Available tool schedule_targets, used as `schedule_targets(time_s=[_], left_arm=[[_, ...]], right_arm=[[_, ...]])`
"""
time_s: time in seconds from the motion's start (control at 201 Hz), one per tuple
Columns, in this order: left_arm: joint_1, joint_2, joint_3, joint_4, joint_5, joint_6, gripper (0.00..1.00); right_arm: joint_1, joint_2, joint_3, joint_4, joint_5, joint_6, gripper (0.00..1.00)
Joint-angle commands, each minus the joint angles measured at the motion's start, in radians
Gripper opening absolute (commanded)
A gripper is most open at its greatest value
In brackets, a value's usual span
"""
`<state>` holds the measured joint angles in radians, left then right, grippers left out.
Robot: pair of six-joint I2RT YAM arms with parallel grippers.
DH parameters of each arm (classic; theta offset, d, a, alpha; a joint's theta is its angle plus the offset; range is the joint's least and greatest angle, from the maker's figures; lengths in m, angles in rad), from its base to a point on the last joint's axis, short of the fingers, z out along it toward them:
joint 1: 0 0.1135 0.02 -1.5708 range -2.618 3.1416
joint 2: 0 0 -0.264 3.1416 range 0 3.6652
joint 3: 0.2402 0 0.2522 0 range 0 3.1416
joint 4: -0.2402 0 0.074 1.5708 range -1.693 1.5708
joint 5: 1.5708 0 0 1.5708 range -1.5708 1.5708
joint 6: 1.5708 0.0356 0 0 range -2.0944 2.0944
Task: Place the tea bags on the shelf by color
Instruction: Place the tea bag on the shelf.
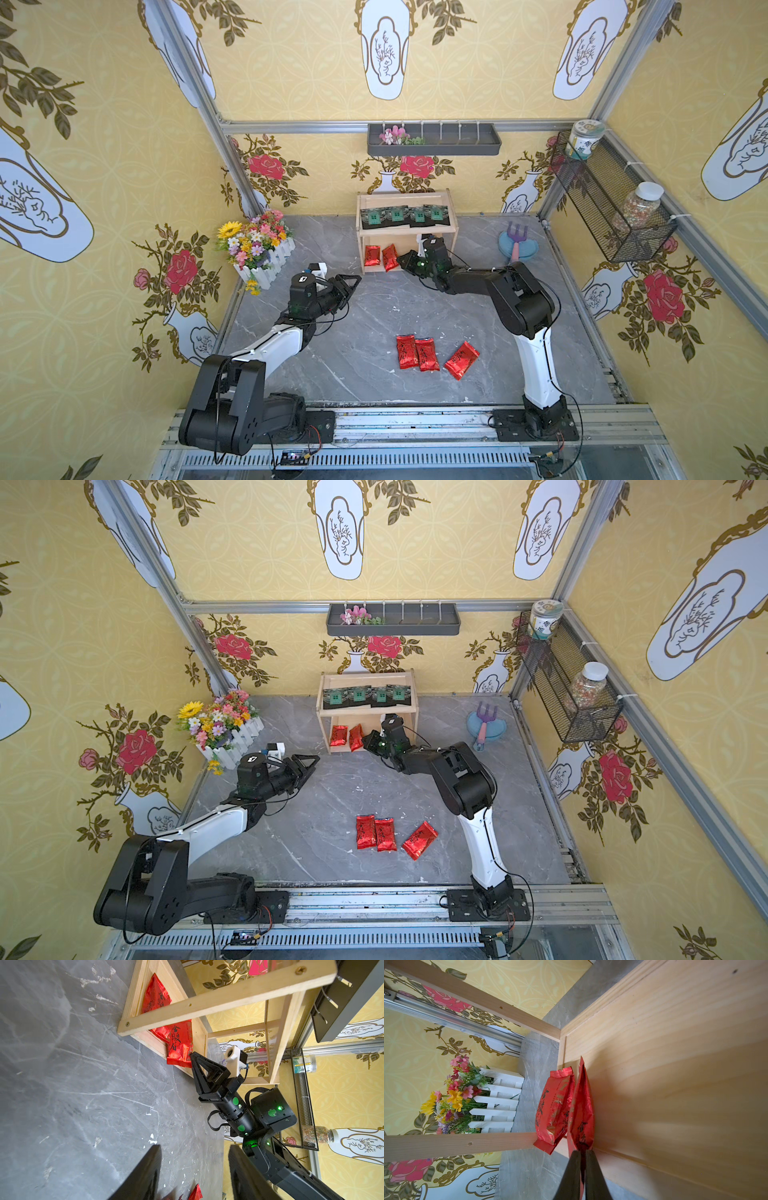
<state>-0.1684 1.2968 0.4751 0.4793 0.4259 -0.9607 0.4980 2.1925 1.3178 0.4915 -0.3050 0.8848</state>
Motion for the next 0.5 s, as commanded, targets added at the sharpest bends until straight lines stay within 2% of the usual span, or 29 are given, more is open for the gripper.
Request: schedule_targets(time_s=[0.0,0.498], left_arm=[[0.002,0.007,-0.006,0.010,0.011,0.017,0.58],[0.001,0.013,-0.007,0.020,0.017,0.018,0.57]], right_arm=[[0.002,0.005,-0.004,0.012,0.046,0.014,0.12],[0.022,0.025,-0.002,0.046,0.111,0.067,0.12]])
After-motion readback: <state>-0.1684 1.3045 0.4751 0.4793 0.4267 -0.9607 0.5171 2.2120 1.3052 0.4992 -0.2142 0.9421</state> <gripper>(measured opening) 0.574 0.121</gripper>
